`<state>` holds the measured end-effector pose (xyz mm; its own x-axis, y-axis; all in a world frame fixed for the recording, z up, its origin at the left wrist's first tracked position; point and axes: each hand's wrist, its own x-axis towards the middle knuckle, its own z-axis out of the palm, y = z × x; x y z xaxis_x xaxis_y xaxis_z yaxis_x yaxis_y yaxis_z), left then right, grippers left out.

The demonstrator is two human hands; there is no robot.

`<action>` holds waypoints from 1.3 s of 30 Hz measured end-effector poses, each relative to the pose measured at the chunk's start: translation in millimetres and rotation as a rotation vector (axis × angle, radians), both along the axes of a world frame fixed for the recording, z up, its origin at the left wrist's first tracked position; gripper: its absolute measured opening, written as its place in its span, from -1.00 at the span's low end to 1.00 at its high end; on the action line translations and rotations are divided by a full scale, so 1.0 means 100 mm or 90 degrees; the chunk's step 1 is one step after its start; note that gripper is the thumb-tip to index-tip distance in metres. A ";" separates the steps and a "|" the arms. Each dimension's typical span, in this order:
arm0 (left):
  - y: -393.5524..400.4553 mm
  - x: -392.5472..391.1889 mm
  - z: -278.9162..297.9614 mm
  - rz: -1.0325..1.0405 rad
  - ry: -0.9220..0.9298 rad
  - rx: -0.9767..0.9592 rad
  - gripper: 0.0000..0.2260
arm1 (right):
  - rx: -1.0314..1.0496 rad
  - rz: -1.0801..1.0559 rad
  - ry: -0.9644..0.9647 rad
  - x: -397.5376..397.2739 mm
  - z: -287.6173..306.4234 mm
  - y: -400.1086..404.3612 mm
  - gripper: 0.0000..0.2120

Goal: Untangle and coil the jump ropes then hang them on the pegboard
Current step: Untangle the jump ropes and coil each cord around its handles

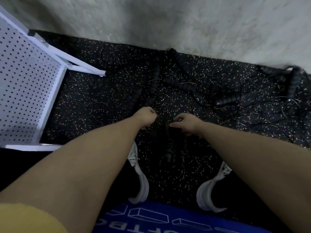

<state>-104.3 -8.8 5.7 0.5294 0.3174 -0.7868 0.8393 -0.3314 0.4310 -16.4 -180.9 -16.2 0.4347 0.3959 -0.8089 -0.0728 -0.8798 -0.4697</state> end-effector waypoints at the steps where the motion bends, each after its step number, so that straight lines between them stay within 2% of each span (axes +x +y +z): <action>1: 0.01 0.01 0.02 0.001 -0.006 0.001 -0.77 | 0.005 -0.016 -0.018 0.03 0.02 0.00 -0.66; 4: 0.05 0.05 0.12 0.010 -0.049 0.015 -0.78 | 0.008 -0.012 -0.069 0.15 0.15 0.01 -0.74; 7: 0.09 0.04 0.20 0.037 -0.090 0.028 -0.78 | 0.024 -0.023 -0.063 0.23 0.27 0.00 -0.77; 11: 0.15 -0.04 0.20 0.053 -0.087 0.042 -0.82 | 0.044 -0.027 -0.044 0.28 0.35 0.01 -0.80; 17: 0.37 -0.11 -0.01 0.036 -0.062 0.091 -0.78 | 0.064 -0.008 -0.030 0.45 0.27 0.20 -0.79; 23: 0.47 0.09 -0.35 0.048 -0.091 0.148 -0.66 | 0.074 -0.011 -0.007 0.66 0.05 0.41 -0.81; 27: 0.37 0.23 -0.57 -0.034 -0.096 0.193 -0.57 | 0.075 -0.025 0.011 0.73 -0.10 0.51 -0.76; 31: 0.28 0.35 -0.72 -0.170 -0.055 0.284 -0.45 | 0.080 -0.063 0.028 0.79 -0.21 0.52 -0.75; 33: 0.28 0.40 -0.77 -0.195 -0.040 0.316 -0.44 | 0.086 -0.087 0.039 0.82 -0.24 0.51 -0.75; 39: 0.27 0.48 -0.70 -0.147 -0.062 0.223 -0.50 | 0.096 -0.115 0.028 0.86 -0.14 0.42 -0.77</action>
